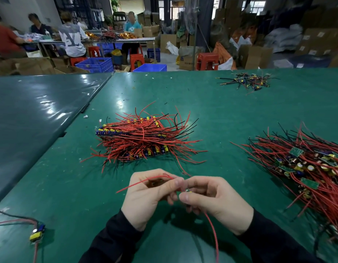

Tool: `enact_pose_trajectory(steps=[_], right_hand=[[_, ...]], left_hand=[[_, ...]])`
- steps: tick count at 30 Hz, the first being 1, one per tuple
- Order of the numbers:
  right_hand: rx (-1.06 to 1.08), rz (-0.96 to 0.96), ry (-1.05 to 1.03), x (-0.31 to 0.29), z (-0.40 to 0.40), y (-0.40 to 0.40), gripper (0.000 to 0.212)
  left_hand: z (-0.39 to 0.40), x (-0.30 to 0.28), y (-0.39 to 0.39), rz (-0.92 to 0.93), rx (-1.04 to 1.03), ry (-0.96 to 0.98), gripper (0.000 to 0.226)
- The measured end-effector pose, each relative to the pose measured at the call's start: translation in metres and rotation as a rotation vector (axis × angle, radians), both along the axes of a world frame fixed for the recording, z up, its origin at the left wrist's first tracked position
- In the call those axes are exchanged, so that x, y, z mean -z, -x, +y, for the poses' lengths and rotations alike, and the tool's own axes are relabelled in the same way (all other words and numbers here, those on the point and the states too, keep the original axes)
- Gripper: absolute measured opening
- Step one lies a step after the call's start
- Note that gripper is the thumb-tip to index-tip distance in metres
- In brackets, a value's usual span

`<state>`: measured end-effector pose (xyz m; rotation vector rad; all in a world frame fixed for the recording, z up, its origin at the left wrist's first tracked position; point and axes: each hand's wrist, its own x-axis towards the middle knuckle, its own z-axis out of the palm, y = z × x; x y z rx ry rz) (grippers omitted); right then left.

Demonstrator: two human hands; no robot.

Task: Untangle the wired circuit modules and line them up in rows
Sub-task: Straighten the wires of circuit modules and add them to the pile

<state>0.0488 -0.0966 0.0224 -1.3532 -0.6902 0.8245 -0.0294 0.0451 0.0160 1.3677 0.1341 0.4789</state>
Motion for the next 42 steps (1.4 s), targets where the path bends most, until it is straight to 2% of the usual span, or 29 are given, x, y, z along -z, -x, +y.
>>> enact_pose_trajectory(steps=[2, 5, 8, 11, 18, 21, 25, 27, 29, 32, 34, 36, 38, 40, 42], right_hand=[[0.019, -0.035, 0.004, -0.001, 0.000, -0.001, 0.004], [0.019, -0.084, 0.027, 0.001, 0.000, -0.001, 0.006], [0.008, -0.145, 0.041, 0.002, 0.000, 0.002, 0.009], [0.008, -0.232, 0.017, 0.006, -0.001, 0.003, 0.015], [0.088, -0.457, 0.021, 0.009, -0.002, 0.003, 0.015], [0.144, -0.636, -0.008, 0.010, -0.003, 0.005, 0.012], [0.232, -1.029, -0.022, 0.014, -0.002, 0.009, 0.009], [0.248, -1.122, 0.003, 0.015, -0.002, 0.010, 0.008], [0.247, -1.026, 0.004, 0.015, -0.002, 0.009, 0.009], [0.194, -0.633, 0.021, 0.012, -0.001, 0.010, 0.010], [0.098, -0.338, 0.012, 0.008, 0.000, 0.010, 0.015], [-0.029, -0.133, -0.010, 0.003, 0.000, 0.011, 0.018], [-0.170, -0.006, -0.033, -0.002, -0.002, 0.011, 0.018], [-0.284, 0.053, -0.049, -0.006, -0.004, 0.012, 0.016], [-0.341, 0.061, -0.036, -0.007, -0.004, 0.013, 0.017]], left_hand=[[0.001, 0.001, 0.000, 0.021, -0.024, -0.042, 0.015], [0.004, 0.001, 0.000, 0.024, -0.005, -0.116, 0.010], [0.005, 0.001, 0.002, -0.001, 0.011, -0.165, 0.017], [0.006, -0.001, 0.001, -0.046, 0.001, -0.181, 0.017], [0.006, -0.004, 0.003, -0.081, -0.030, -0.208, 0.011], [0.004, -0.004, 0.001, -0.059, -0.074, -0.083, 0.013], [0.001, 0.002, -0.002, 0.062, -0.134, 0.038, 0.021], [-0.002, 0.003, -0.003, 0.103, -0.155, 0.096, 0.015], [-0.003, 0.003, -0.004, 0.137, -0.134, 0.188, 0.010], [0.003, 0.001, -0.003, 0.173, -0.052, 0.366, 0.009], [0.008, -0.002, -0.001, 0.155, 0.020, 0.443, 0.022], [0.010, -0.004, 0.002, 0.101, 0.124, 0.501, 0.039], [0.011, -0.004, 0.006, 0.006, 0.287, 0.540, 0.038], [0.010, -0.006, 0.008, -0.092, 0.455, 0.541, 0.025], [0.010, -0.007, 0.010, -0.128, 0.512, 0.534, 0.020]])
